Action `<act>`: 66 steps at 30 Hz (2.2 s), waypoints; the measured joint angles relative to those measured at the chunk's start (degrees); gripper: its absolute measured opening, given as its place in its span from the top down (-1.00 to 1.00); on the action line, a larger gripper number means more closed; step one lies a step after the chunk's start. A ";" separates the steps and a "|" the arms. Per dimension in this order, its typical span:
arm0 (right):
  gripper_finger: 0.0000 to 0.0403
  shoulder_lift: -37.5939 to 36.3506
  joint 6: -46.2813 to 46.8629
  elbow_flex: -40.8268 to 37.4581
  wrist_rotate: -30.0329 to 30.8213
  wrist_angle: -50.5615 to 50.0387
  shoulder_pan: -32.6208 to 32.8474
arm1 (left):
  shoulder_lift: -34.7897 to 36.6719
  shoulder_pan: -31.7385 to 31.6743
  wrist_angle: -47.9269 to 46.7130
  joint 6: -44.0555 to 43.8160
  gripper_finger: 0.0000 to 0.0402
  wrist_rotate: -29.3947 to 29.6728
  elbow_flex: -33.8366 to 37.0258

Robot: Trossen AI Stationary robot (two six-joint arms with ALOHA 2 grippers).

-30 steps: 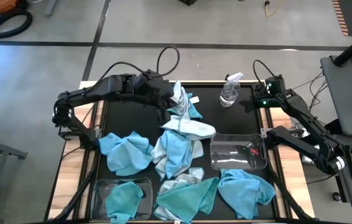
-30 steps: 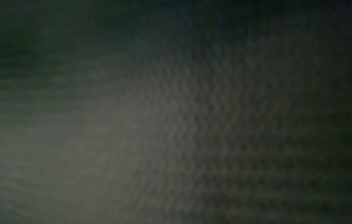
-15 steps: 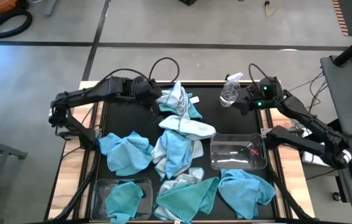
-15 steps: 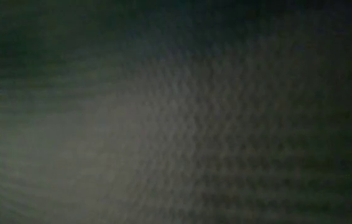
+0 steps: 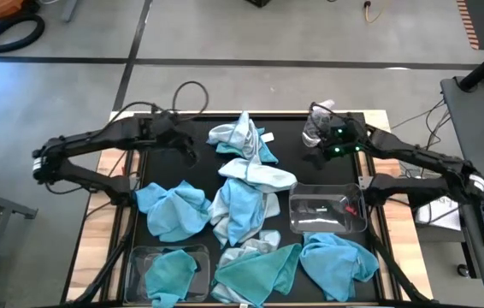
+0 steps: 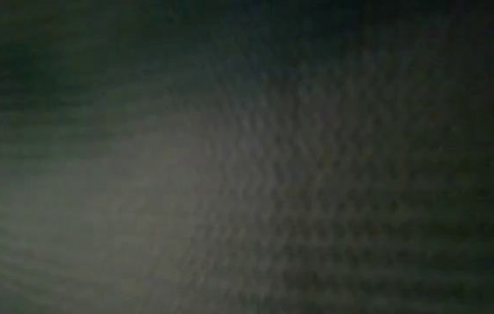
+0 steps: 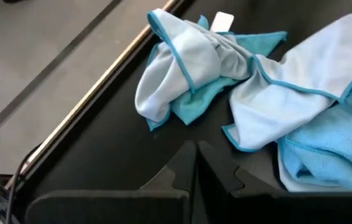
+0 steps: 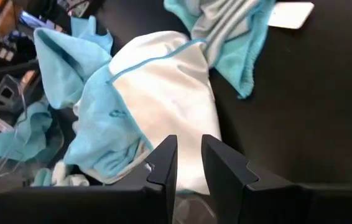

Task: Sort microfiber towel by color & place in baskets
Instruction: Put the white towel into the top transparent bin

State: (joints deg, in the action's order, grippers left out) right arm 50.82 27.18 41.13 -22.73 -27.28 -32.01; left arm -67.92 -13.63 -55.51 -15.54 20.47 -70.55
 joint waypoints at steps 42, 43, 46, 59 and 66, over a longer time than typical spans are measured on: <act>0.66 48.05 -10.35 42.07 14.81 -37.22 4.40 | 22.47 -22.55 21.21 14.21 1.00 -7.19 27.55; 0.66 48.80 -10.36 42.34 14.81 -37.18 4.40 | 22.08 -23.82 21.84 14.69 1.00 -8.43 27.55; 0.66 50.69 -10.53 43.36 14.85 -37.27 4.40 | 20.88 -27.23 23.27 15.50 1.00 -12.33 27.55; 0.66 53.34 -11.78 47.83 25.58 -38.66 3.49 | 16.59 -32.01 25.54 16.71 1.00 -15.58 27.46; 0.66 53.33 -11.75 48.54 20.13 -39.02 6.40 | 16.24 -31.96 26.17 16.34 1.00 -18.25 27.45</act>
State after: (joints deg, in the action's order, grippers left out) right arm 104.15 15.42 89.67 -2.60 -66.30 -25.62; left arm -51.68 -45.59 -29.34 0.80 2.22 -43.10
